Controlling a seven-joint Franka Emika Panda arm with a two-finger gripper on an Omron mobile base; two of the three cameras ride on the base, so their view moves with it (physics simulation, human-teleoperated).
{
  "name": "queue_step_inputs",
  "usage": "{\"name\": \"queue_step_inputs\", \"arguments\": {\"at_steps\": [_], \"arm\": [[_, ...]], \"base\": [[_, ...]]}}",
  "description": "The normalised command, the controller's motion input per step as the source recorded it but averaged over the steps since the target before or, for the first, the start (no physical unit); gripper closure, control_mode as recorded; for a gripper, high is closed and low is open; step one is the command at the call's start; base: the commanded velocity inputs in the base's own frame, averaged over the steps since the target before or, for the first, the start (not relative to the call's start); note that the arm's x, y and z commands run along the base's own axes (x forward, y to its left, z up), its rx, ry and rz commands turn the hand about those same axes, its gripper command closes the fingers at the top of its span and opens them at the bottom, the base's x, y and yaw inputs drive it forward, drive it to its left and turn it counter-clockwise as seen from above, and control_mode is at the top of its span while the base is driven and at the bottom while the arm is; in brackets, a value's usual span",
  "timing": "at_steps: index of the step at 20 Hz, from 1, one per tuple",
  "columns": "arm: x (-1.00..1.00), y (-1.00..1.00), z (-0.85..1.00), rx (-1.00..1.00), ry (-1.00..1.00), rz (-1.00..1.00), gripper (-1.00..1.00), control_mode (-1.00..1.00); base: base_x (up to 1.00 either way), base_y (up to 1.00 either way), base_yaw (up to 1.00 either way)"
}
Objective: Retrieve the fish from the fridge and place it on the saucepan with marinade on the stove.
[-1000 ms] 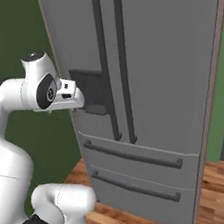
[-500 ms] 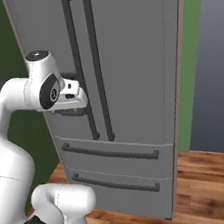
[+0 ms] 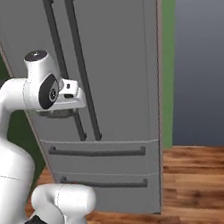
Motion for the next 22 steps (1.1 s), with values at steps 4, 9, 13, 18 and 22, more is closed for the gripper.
{"name": "queue_step_inputs", "arguments": {"at_steps": [4, 9, 13, 18, 22], "arm": [[0.0, 0.0, 0.0, 0.0, 0.0, 0.0, -1.0, 1.0], [0.0, 0.0, 0.0, 0.0, 0.0, 0.0, -1.0, 1.0], [0.0, 0.0, 0.0, 0.0, 0.0, 0.0, -1.0, 1.0], [0.0, 0.0, 0.0, 0.0, 0.0, 0.0, -1.0, 1.0], [0.07, 0.0, 0.0, 0.0, -0.03, 0.0, -1.0, -1.0]], "base": [[0.16, 0.11, -0.14], [0.0, 0.42, -0.01], [-0.04, 0.51, 0.01], [-0.01, 0.16, 0.03], [0.0, 0.0, 0.0]]}}
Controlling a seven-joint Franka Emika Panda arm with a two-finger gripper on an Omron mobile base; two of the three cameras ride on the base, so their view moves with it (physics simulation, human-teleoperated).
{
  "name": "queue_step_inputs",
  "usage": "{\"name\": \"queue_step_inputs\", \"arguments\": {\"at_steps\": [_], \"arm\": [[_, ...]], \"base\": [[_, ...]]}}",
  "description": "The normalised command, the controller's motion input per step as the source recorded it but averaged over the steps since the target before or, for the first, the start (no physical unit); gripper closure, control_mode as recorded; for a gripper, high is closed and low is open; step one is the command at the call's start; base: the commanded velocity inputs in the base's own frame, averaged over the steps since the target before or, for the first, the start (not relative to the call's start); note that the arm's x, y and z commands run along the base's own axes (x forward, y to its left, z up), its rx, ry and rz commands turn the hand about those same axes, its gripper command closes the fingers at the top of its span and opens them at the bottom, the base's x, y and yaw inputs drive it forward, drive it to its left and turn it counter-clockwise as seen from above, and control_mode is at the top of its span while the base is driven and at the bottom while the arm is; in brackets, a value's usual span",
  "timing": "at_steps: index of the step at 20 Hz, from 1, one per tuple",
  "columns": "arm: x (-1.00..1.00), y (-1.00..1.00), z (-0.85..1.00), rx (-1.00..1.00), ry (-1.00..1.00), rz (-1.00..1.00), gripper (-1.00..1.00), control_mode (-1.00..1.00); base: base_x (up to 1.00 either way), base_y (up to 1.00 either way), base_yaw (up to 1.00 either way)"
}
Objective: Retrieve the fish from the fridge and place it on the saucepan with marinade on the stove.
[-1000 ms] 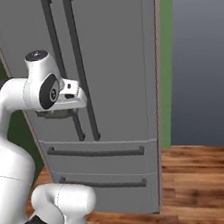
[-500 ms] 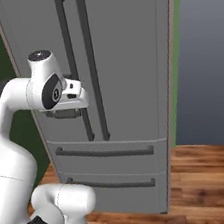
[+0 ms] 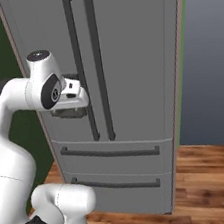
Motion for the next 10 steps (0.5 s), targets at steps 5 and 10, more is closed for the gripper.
{"name": "queue_step_inputs", "arguments": {"at_steps": [5, 10], "arm": [[0.42, 0.06, 0.06, 0.0, -0.21, 0.0, -1.0, -1.0], [0.31, 0.1, 0.15, 0.0, -0.25, 0.0, -1.0, -1.0]], "base": [[0.0, 0.0, 0.0], [0.0, 0.0, 0.0]]}}
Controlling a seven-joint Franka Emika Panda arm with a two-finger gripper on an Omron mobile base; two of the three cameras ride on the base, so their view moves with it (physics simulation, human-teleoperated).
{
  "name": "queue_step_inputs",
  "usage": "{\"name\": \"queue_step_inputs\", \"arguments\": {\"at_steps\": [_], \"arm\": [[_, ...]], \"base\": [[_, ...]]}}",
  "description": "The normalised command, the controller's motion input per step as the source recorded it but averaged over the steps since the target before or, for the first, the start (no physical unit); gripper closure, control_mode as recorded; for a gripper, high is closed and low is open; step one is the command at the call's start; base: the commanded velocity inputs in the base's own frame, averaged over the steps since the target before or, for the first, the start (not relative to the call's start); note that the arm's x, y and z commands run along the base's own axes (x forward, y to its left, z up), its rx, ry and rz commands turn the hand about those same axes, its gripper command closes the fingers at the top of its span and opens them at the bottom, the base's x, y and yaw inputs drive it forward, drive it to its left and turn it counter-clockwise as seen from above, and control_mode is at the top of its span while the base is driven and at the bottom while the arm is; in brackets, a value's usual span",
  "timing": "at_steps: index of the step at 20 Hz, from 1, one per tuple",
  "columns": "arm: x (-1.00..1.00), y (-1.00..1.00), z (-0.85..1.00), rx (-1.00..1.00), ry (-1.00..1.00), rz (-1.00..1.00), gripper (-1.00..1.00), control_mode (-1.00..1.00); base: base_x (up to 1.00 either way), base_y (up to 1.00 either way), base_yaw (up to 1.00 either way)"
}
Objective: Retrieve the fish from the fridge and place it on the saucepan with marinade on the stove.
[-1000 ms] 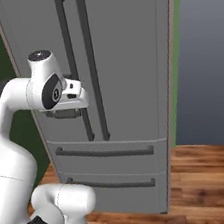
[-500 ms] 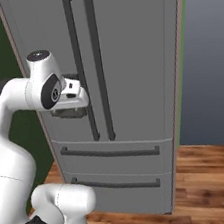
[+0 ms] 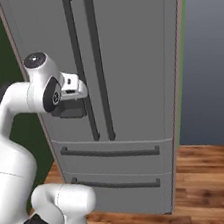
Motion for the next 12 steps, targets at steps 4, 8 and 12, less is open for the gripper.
{"name": "queue_step_inputs", "arguments": {"at_steps": [4, 8, 12], "arm": [[0.27, 0.0, 0.3, 0.0, -0.25, 0.0, -1.0, -1.0], [0.29, 0.03, 0.26, 0.0, -0.18, -0.02, -1.0, -1.0], [0.48, 0.16, 0.07, 0.0, -0.06, -0.05, -1.0, -1.0]], "base": [[0.0, 0.0, 0.0], [0.0, 0.0, 0.0], [0.0, 0.0, 0.0]]}}
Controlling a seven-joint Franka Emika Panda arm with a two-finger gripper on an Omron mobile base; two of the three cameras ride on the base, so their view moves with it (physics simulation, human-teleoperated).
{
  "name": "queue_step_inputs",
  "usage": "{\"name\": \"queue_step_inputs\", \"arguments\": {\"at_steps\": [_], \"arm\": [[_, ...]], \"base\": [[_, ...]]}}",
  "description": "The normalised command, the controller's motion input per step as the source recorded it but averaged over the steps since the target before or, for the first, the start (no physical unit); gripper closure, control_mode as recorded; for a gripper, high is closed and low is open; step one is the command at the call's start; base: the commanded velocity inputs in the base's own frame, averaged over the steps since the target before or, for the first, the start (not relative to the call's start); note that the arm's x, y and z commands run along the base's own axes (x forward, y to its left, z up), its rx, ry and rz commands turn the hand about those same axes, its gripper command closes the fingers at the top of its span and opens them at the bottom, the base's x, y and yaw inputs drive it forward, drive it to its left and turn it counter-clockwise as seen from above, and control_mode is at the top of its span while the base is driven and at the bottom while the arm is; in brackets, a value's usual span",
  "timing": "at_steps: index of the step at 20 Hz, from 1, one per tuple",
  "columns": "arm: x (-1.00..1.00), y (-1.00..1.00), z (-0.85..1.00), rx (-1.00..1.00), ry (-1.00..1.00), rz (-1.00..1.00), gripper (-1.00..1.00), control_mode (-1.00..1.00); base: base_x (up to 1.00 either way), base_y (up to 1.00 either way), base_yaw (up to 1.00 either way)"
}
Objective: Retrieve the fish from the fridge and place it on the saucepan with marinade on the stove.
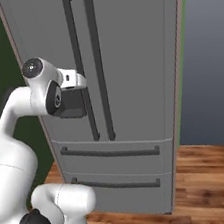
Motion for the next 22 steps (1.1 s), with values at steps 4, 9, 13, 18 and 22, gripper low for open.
{"name": "queue_step_inputs", "arguments": {"at_steps": [4, 9, 13, 18, 22], "arm": [[0.48, 0.01, 0.0, 0.0, 0.0, -0.01, -1.0, -1.0], [0.59, 0.0, 0.0, 0.0, 0.0, 0.0, -1.0, -1.0], [0.6, 0.0, 0.0, 0.0, 0.0, 0.0, -1.0, -1.0], [0.57, 0.0, -0.02, 0.0, 0.0, 0.0, -1.0, -1.0], [0.53, 0.0, -0.04, 0.0, 0.0, 0.0, -1.0, -1.0]], "base": [[0.0, 0.0, 0.0], [0.0, 0.0, 0.0], [0.0, 0.0, 0.0], [0.0, 0.0, 0.0], [0.0, 0.0, 0.0]]}}
